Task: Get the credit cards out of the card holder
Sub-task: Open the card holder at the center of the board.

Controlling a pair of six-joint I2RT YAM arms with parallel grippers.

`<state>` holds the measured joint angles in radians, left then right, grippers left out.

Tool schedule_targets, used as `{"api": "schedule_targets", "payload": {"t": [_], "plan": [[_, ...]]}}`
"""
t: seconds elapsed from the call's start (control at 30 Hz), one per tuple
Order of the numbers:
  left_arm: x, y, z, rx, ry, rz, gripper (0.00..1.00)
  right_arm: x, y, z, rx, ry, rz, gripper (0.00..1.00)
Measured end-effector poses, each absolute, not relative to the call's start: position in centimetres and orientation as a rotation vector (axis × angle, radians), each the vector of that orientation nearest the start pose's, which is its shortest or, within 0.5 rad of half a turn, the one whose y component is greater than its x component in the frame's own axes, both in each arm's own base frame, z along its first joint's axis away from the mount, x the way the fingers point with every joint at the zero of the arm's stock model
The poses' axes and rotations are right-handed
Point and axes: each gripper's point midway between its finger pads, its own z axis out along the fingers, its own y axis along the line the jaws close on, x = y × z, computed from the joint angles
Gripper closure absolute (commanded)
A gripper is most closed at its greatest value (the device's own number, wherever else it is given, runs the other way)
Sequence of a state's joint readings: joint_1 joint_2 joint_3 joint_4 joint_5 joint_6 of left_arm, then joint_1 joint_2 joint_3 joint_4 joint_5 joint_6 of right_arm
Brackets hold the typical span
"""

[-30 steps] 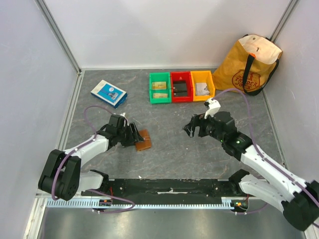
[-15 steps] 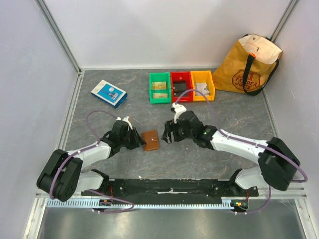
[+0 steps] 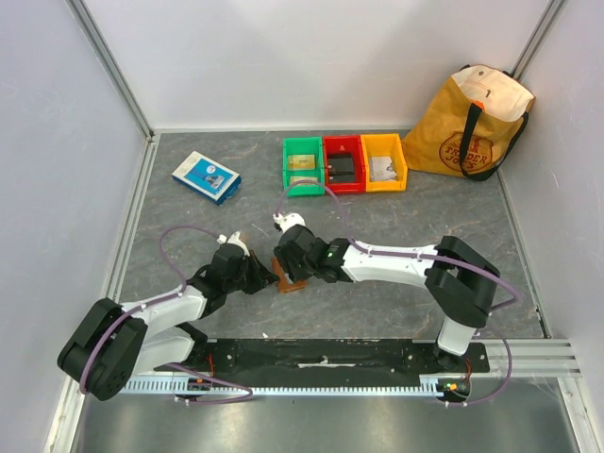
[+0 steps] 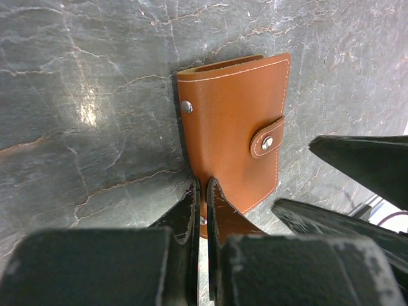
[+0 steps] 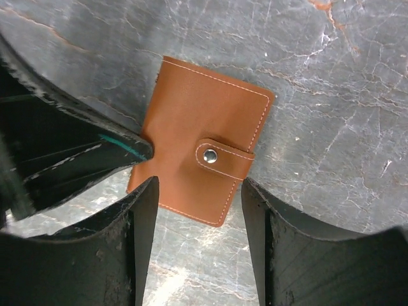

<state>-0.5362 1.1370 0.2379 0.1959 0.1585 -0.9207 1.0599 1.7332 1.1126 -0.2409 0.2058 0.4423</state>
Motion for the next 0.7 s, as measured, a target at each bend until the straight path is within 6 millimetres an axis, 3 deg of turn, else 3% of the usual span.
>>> {"api": "schedule_targets", "payload": {"t": [0.2,0.5,0.6,0.7], "plan": [[20.4,-19.7,2.6,-0.385,2.407,-0.915,0.98,22.9,35.6,5.3,-0.661,2.392,0.318,0.42],[20.4,-20.2,4.2,-0.383,2.359,-0.965,0.98,23.4,32.8,8.0,-0.536,2.341,0.46,0.45],[20.2,-20.5,4.5,-0.377,2.349,-0.98,0.98,23.9,33.4,8.9,-0.507,2.316,0.518,0.46],[20.0,-20.5,4.6,-0.37,2.353,-0.979,0.98,23.9,34.0,9.0,-0.501,2.31,0.56,0.54]]}}
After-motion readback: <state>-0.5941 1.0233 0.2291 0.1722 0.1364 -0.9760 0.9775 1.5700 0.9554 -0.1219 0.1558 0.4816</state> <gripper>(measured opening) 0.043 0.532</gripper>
